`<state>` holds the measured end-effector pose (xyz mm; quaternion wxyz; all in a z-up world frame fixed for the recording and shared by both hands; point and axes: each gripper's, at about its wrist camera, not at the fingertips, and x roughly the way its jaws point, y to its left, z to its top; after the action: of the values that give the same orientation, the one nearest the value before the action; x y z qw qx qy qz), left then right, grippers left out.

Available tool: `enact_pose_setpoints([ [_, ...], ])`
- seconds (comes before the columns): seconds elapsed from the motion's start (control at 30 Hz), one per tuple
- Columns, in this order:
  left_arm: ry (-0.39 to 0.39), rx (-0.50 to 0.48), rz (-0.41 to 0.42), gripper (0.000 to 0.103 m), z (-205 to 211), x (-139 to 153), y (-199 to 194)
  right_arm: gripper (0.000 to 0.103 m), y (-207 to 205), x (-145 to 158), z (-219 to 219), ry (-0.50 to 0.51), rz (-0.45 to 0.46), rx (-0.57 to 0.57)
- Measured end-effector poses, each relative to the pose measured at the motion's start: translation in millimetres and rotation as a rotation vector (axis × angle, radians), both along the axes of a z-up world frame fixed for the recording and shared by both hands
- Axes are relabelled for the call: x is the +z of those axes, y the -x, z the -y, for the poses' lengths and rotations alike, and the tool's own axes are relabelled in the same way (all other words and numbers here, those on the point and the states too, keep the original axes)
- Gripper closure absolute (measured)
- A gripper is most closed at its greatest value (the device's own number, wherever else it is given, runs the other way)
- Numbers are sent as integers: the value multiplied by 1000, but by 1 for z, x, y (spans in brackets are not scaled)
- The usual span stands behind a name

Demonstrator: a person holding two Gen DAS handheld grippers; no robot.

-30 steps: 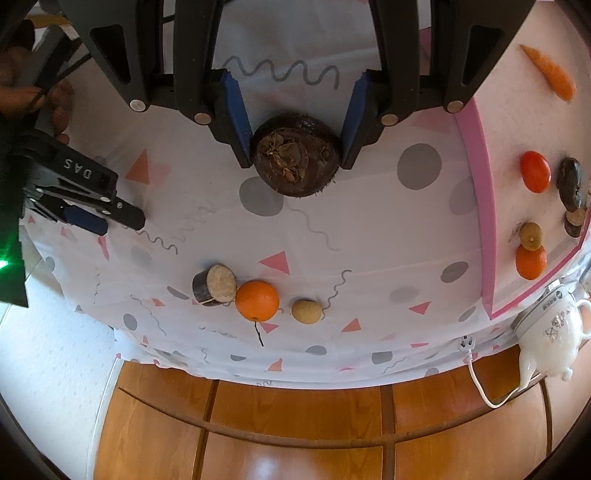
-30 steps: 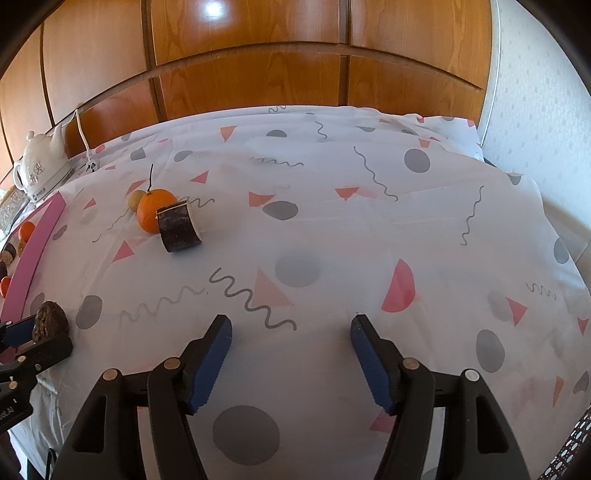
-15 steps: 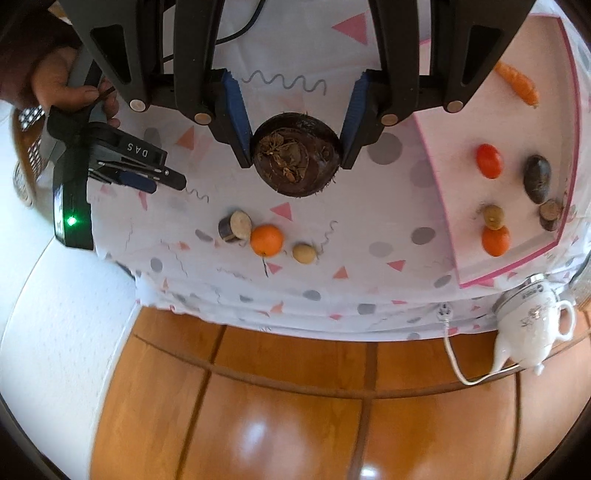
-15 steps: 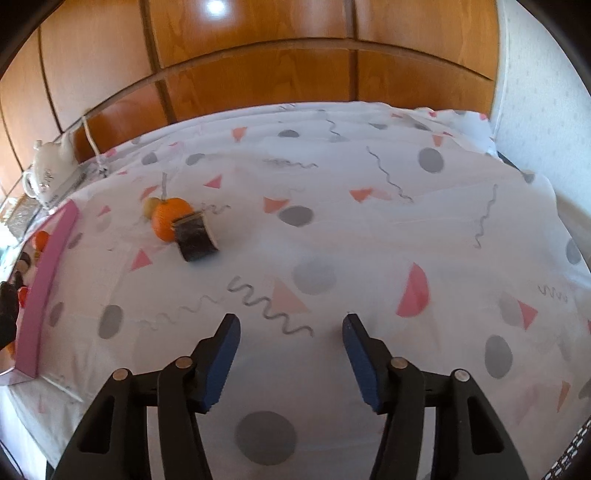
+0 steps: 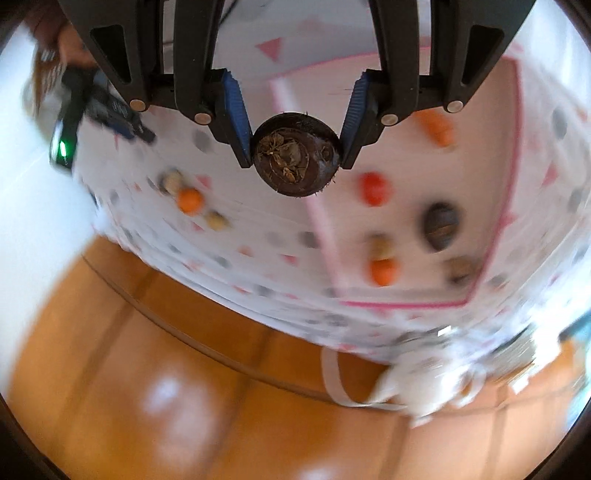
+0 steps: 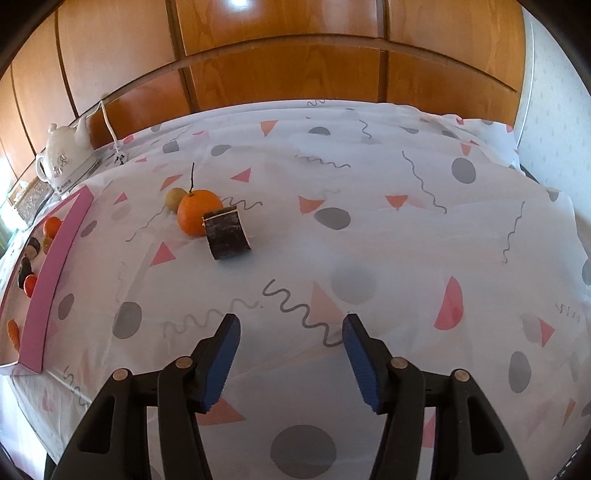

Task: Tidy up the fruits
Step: 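Lower the dark fruit into the tray beside the carrot and open the left gripper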

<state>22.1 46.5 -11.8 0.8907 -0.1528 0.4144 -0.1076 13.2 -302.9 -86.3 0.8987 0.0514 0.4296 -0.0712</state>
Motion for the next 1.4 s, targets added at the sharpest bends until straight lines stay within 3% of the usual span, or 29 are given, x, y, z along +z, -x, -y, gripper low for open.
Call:
enact_pose_setpoints([
  [0.13, 30, 150, -41, 56, -48, -9, -4, 44, 3, -2, -2, 24, 10, 9],
  [0.27, 24, 226, -54, 56, -73, -14, -2, 44, 4, -3, -2, 24, 15, 7],
  [0.67, -56, 321, -118, 56, -77, -32, -34, 44, -1, -2, -4, 21, 5, 20],
  [0.93, -98, 376, -105, 42, -73, -35, -22, 44, 4, -4, -2, 24, 23, -6],
  [1.1, -113, 304, -99, 29, -58, -33, -12, 44, -1, 1, -2, 10, 17, -18],
  [1.4, -210, 148, -27, 29, -13, -21, 0, 44, -18, 16, -13, 12, 39, 39],
])
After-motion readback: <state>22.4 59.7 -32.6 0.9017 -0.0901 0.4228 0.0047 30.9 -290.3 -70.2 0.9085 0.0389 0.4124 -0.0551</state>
